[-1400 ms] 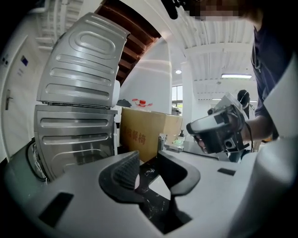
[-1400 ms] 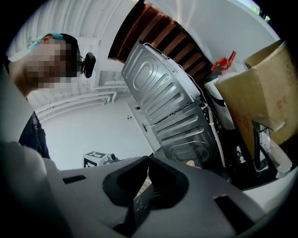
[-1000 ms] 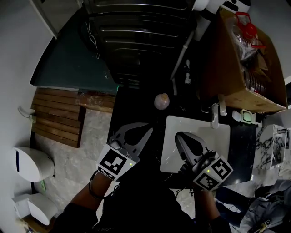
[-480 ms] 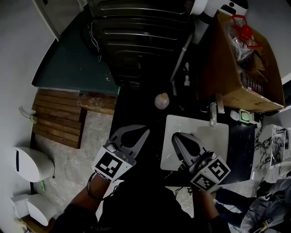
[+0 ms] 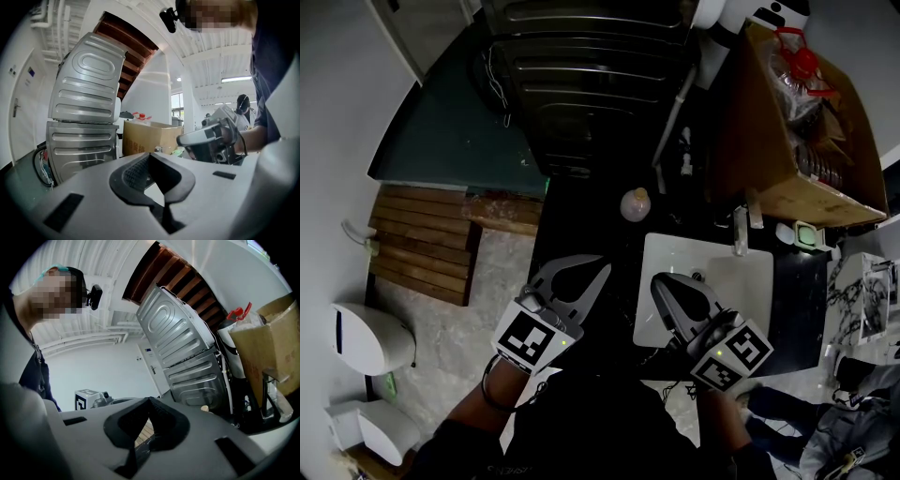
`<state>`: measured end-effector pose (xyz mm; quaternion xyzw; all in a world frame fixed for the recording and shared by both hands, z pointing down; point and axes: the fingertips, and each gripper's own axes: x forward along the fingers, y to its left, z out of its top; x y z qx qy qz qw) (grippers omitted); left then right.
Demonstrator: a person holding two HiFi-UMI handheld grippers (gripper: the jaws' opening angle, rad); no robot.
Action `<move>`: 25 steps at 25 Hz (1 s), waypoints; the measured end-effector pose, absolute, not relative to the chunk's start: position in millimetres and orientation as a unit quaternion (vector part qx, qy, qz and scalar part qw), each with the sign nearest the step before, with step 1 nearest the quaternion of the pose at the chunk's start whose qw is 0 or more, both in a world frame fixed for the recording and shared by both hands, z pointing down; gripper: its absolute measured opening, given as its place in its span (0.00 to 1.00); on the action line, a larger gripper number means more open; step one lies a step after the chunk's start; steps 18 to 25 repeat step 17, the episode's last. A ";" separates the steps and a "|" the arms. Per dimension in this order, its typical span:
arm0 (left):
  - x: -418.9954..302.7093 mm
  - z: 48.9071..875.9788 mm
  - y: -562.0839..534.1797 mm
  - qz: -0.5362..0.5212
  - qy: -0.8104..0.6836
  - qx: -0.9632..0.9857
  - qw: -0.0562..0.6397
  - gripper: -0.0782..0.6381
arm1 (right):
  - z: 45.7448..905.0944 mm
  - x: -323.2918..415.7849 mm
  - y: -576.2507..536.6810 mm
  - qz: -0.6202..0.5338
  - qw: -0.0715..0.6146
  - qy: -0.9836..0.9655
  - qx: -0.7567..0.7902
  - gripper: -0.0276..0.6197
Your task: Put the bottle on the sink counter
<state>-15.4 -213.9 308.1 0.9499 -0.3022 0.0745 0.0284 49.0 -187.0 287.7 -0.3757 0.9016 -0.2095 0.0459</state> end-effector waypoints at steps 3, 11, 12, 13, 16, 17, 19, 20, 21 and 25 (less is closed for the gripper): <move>-15.8 308.0 -214.1 0.075 -0.303 0.950 0.029 0.12 | 287.6 49.3 -186.1 -0.210 0.047 0.901 -0.377 0.08; -17.3 307.5 -215.6 0.078 -0.305 0.949 0.029 0.12 | 286.3 47.5 -186.4 -0.210 0.047 0.901 -0.376 0.08; -17.3 307.7 -215.9 0.079 -0.305 0.949 0.029 0.12 | 286.4 47.5 -186.7 -0.210 0.047 0.901 -0.376 0.08; -17.3 307.9 -216.1 0.080 -0.305 0.949 0.029 0.12 | 286.5 47.5 -187.0 -0.210 0.046 0.901 -0.376 0.08; -18.0 308.0 -216.6 0.080 -0.305 0.948 0.030 0.12 | 286.1 47.1 -187.7 -0.210 0.047 0.902 -0.376 0.08; -18.3 308.0 -216.7 0.080 -0.305 0.948 0.030 0.12 | 285.8 46.9 -187.9 -0.210 0.047 0.902 -0.376 0.08; -18.3 308.0 -216.7 0.080 -0.305 0.948 0.030 0.12 | 285.8 46.9 -187.9 -0.210 0.047 0.902 -0.376 0.08; -18.3 308.0 -216.7 0.080 -0.305 0.948 0.030 0.12 | 285.8 46.9 -187.9 -0.210 0.047 0.902 -0.376 0.08; -18.3 308.0 -216.7 0.080 -0.305 0.948 0.030 0.12 | 285.8 46.9 -187.9 -0.210 0.047 0.902 -0.376 0.08; -18.3 308.0 -216.7 0.080 -0.305 0.948 0.030 0.12 | 285.8 46.9 -187.9 -0.210 0.047 0.902 -0.376 0.08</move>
